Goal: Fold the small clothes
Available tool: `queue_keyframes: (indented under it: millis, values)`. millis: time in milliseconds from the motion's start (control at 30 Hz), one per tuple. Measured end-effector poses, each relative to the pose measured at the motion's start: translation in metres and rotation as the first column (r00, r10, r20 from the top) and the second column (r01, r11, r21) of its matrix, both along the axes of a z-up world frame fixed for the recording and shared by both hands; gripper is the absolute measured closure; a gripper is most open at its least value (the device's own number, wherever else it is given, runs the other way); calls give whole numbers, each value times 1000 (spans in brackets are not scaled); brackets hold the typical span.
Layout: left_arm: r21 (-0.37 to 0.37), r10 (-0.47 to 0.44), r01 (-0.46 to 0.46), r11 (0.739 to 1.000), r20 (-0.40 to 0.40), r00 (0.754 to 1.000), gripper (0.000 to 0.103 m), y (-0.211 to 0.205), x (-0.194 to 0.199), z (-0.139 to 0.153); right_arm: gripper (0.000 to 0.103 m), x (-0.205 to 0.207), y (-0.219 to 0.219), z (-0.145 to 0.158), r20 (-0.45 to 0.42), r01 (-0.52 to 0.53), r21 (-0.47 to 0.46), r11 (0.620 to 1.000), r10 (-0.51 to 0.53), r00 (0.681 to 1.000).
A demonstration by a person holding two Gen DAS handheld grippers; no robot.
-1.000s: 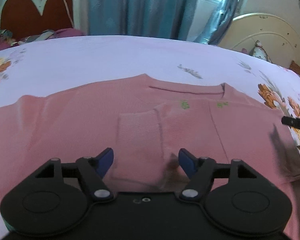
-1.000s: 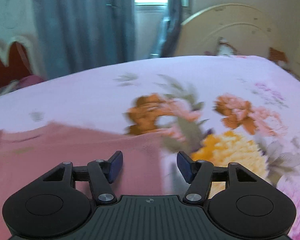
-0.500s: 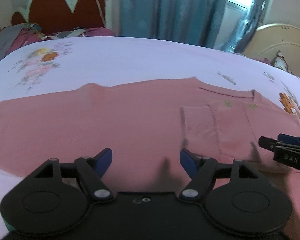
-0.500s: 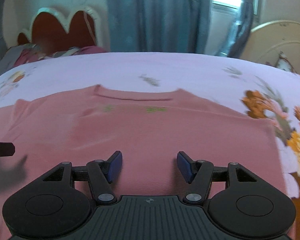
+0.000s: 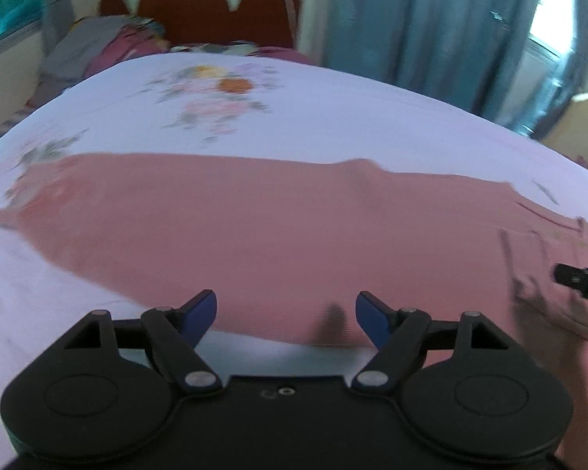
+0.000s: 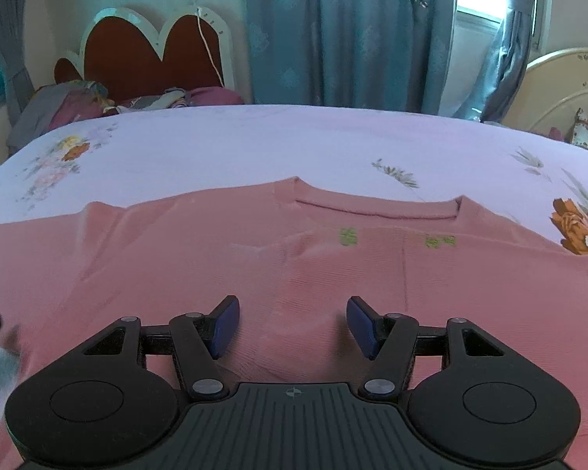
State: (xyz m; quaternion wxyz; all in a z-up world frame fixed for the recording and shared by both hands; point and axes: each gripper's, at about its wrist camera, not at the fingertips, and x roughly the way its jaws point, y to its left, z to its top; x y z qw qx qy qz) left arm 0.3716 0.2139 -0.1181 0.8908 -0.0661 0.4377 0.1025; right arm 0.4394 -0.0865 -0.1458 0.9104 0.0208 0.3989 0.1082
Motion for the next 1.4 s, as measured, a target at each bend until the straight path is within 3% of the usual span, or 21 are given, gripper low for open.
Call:
queue_keyframes:
  millis: [167, 267, 433, 667, 700, 833, 867, 900, 933, 1000, 1067, 1233, 1300, 1400]
  values:
    - [0, 140, -140, 990, -19, 990, 25, 56, -9, -3, 43, 5, 13, -4, -10, 3, -25, 1000, -3, 1000]
    - [-24, 241, -241, 970, -17, 970, 23, 90, -15, -4, 43, 10, 21, -22, -86, -28, -54, 998, 23, 996]
    - [-79, 349, -351, 933, -29, 937, 22, 133, -15, -14, 43, 10, 20, -26, -77, -23, -45, 999, 19, 997]
    - [-132, 438, -427, 895, 66, 897, 21, 176, 7, -25, 43, 2, 17, -25, -73, -27, -17, 999, 26, 997]
    - [-143, 457, -443, 885, 86, 885, 26, 182, 10, -25, 43, 1, 17, -26, -68, -27, -15, 1000, 26, 997]
    - [-178, 528, -504, 845, 134, 838, 68, 202, 12, -28, 43, 1, 14, -22, -64, -10, 13, 1000, 10, 998]
    - [-182, 535, -509, 841, 141, 833, 75, 203, 10, -28, 43, 0, 13, -21, -57, -5, 23, 1000, 6, 998]
    - [-183, 528, -502, 846, 147, 837, 91, 203, 9, -27, 43, 0, 13, -21, -54, -6, 23, 1000, 7, 999]
    - [-189, 521, -492, 850, 153, 840, 96, 202, 8, -27, 43, 1, 14, -25, -66, -13, 10, 1000, 14, 998]
    - [-180, 509, -481, 858, 169, 844, 96, 196, 8, -23, 43, 0, 15, -29, -58, -23, -3, 1000, 23, 998]
    - [-159, 455, -429, 889, 211, 865, 96, 181, 10, -12, 43, 0, 12, -25, -60, -21, 18, 1000, 22, 998]
    - [-145, 206, -169, 975, 297, 932, 96, 108, 24, 27, 43, -5, -6, -12, -28, 15, 66, 998, -13, 1000]
    - [-171, 100, -47, 984, 315, 944, 96, 71, 32, 40, 43, -9, -17, -6, -18, 32, 76, 997, -31, 999]
    - [-193, -60, 128, 973, 326, 943, 96, 9, 47, 51, 43, -17, -35, 1, -1, 60, 85, 995, -60, 998]
